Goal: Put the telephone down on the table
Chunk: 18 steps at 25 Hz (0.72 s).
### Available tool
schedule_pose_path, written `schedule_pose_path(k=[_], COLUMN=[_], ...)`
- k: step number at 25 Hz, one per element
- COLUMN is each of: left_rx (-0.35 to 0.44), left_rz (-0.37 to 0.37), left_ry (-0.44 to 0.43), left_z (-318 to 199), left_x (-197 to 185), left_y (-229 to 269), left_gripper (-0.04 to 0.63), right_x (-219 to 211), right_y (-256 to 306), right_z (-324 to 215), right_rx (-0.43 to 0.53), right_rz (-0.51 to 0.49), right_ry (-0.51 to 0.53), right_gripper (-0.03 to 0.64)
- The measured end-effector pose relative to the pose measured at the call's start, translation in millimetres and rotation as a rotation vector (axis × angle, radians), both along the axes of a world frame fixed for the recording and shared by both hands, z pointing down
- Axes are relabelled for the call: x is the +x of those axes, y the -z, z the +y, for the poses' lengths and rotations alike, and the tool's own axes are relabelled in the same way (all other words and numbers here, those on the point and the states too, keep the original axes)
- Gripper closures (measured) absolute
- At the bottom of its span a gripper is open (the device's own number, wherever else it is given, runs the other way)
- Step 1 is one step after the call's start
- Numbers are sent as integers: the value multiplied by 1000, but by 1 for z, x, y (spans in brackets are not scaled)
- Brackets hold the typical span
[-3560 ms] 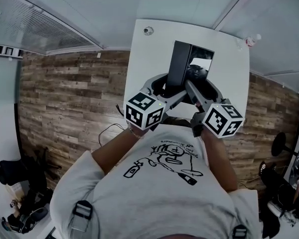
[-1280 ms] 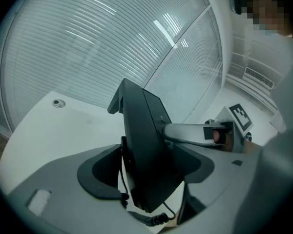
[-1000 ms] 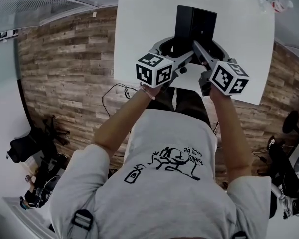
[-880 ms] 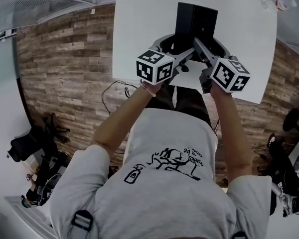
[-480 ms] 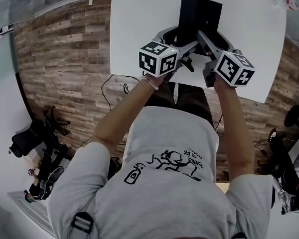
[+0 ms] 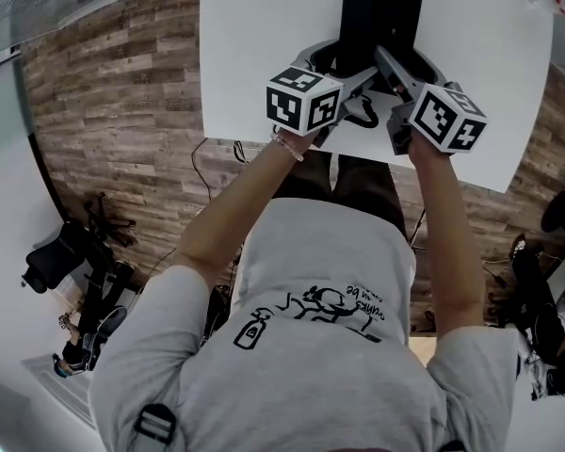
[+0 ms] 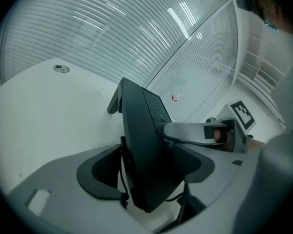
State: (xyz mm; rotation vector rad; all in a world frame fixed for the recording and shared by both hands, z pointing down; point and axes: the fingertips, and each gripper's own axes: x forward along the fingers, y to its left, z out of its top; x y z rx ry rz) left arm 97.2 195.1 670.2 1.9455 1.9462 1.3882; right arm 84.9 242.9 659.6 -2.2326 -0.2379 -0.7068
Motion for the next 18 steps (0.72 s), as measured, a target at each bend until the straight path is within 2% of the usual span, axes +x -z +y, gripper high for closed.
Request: schedule_pose_path(k=[18], left_rx=[90], left_rz=[69], left_ry=[-55], left_z=[2], left_x=[-6], left_y=[-22], left_gripper=[273], right_x=[-6], right_y=[-21], right_z=[-3], right_rx=[12], right_rz=[-14], right_ry=[23], right_gripper=[371])
